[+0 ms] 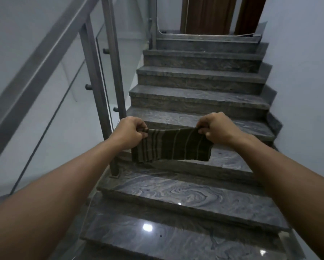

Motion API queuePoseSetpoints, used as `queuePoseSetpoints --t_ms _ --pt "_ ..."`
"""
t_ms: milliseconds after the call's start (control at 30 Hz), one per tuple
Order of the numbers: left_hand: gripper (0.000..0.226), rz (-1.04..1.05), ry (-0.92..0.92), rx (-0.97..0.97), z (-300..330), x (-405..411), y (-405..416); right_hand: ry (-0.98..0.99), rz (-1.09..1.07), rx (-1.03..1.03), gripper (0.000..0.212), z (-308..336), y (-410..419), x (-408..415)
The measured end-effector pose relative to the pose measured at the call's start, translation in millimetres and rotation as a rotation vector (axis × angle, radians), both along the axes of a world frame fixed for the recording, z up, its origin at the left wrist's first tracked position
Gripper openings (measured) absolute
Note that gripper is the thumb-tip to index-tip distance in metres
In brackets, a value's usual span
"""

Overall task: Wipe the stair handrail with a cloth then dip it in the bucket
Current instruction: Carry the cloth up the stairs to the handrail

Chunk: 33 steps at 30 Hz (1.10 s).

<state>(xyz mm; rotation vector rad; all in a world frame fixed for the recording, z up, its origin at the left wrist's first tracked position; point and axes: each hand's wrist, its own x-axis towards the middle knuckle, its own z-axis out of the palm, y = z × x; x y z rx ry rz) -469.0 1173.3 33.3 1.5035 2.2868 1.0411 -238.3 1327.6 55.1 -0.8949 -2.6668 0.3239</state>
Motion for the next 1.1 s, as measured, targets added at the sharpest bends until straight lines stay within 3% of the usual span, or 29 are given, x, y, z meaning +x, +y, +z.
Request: queuePoseSetpoints --t_ms 267,600,833,1100 --pt "0.009 0.112 0.002 0.031 68.4 -74.8 44.8 -0.002 0.064 0.082 0.018 75.6 67.7 -96.5" --pt "0.016 0.132 0.034 0.053 163.1 -183.7 99.0 0.058 0.069 0.039 0.016 164.4 134.0 -220.0" --pt "0.004 0.152 0.106 0.158 250.9 -228.3 130.5 0.215 -0.039 0.262 0.018 254.2 167.0 -284.3" --pt "0.004 0.256 0.230 0.363 339.7 -272.3 184.4 0.487 -0.068 0.212 0.019 340.1 224.5 -366.4"
